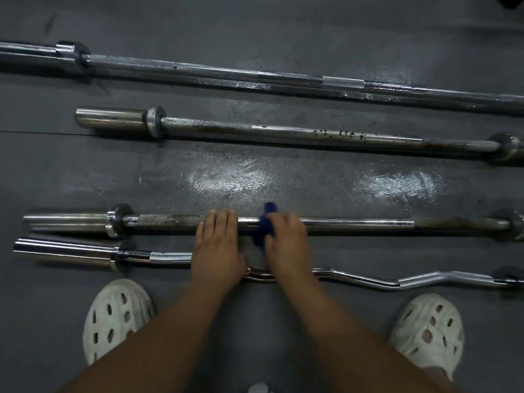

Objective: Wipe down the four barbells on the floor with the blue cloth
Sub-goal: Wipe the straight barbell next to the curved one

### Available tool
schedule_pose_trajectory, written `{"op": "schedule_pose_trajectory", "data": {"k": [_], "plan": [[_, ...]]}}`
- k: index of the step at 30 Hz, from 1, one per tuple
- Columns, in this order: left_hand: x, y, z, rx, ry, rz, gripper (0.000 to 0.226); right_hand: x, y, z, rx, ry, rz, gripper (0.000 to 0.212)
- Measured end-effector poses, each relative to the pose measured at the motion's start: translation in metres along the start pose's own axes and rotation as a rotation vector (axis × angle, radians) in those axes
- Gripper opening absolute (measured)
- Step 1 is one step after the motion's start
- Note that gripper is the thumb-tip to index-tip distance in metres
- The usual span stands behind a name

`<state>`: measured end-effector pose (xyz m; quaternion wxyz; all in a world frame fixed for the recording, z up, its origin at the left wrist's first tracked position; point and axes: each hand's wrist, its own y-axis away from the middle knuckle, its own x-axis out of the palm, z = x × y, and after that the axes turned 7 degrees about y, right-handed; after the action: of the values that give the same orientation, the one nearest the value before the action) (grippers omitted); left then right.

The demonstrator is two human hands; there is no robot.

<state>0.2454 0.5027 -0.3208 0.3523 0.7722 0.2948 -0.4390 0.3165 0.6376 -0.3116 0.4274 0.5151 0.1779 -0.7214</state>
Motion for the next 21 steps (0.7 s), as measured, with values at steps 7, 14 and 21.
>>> {"op": "schedule_pose_trajectory", "data": {"k": [7, 14, 21], "plan": [[0.003, -0.004, -0.002, -0.025, -0.025, 0.021, 0.093, -0.008, 0.005, -0.044, 0.307, -0.067, -0.197, 0.031], [-0.001, -0.009, -0.002, -0.019, -0.044, 0.068, 0.096, -0.009, -0.004, -0.031, 0.116, -0.056, -0.087, 0.034], [-0.003, -0.02, -0.006, -0.026, -0.054, 0.028, 0.098, -0.009, -0.017, -0.009, 0.248, 0.023, -0.157, 0.034]]}}
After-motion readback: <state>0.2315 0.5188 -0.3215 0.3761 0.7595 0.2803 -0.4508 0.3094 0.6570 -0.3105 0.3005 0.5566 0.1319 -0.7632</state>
